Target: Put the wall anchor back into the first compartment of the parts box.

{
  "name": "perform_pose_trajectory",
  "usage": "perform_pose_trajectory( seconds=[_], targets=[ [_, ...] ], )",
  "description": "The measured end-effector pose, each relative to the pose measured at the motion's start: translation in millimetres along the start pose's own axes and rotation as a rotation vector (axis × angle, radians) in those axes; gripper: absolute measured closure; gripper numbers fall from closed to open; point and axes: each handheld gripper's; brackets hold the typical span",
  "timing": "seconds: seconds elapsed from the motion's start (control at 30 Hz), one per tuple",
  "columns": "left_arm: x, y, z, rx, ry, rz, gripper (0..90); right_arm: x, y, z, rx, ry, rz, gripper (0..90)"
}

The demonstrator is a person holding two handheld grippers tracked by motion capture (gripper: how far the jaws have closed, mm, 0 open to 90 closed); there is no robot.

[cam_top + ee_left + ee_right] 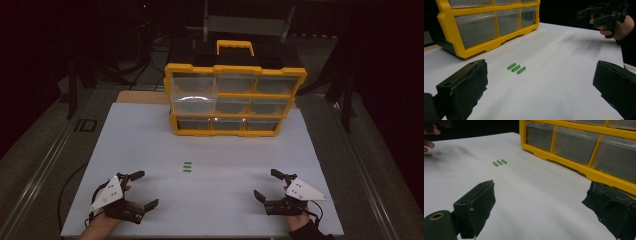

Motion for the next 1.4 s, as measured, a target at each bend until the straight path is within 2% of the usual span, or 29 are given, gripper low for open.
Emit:
perform_pose_trajectory(
  seconds=[0.1,0.2,0.23,0.37,0.53,0.57,0.67,0.8,0.9,1.0,1.07,1.17,1.2,1.23,1.4],
  targets=[
    [0.6,-2.0,-2.2,0.017,0.004,0.047,0.0,0.8,0.4,-0.4,0.002,0.001,0.007,7.8],
    [-0.6,-2.0,-2.4,0.013,0.009,0.044,0.0,1.3,0.9,-0.6,0.000,-0.001,0.004,7.8],
    [-1.9,-2.2,-2.1,0.013,0.017,0.063,0.0,1.7,1.5,-0.5,0.000,0.001,0.004,7.8],
    [-4.7,-2.3,-1.2,-0.007,-0.005,0.089,0.0,0.1,0.2,1.8,-0.008,0.008,0.005,7.8],
    [-5.2,-3.5,0.8,-0.006,-0.001,0.085,0.0,-2.7,-2.5,2.6,-0.013,0.019,0.017,7.8],
    [-5.9,-4.0,0.8,-0.021,0.001,0.076,0.0,-3.2,-3.0,2.3,-0.015,0.019,0.020,7.8],
    [-7.7,-7.2,0.8,-0.017,0.020,0.093,0.0,-3.4,-3.3,0.5,-0.019,0.016,0.021,7.8],
    [-13.1,-10.9,-2.3,0.019,0.045,0.082,0.0,-3.4,-1.8,-0.7,-0.019,0.017,0.014,7.8],
    [-17.9,-14.6,-5.6,0.046,0.064,0.101,0.0,-4.2,0.1,-0.8,-0.020,0.028,0.002,7.8],
    [-24.5,-19.2,-10.5,0.067,0.070,0.103,0.0,-4.3,1.7,-1.4,-0.019,0.033,0.004,7.8],
    [-28.9,-23.6,-14.3,0.097,0.080,0.104,0.0,-4.7,2.6,-2.0,-0.016,0.034,0.000,7.8],
    [-31.4,-25.7,-16.4,0.099,0.078,0.097,0.0,-5.1,3.3,-2.3,-0.020,0.039,-0.005,7.8],
    [-38.0,-33.6,-22.4,0.128,0.078,0.071,0.0,-6.1,3.7,-2.9,-0.018,0.039,-0.001,7.8],
    [-40.7,-37.3,-24.8,0.136,0.079,0.058,0.0,-6.6,4.2,-3.4,-0.019,0.043,0.001,7.8],
    [-50.1,-51.7,-35.1,0.172,0.091,0.034,0.0,-6.1,5.4,-5.8,-0.020,0.036,0.006,7.8]
  ],
)
Point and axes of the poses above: each handheld gripper's, and its own axes: z roughly backward along the jaws, x roughly out of its underside, y roughly to its right, and after that the axes turned 15 degrees about -z, right-handed
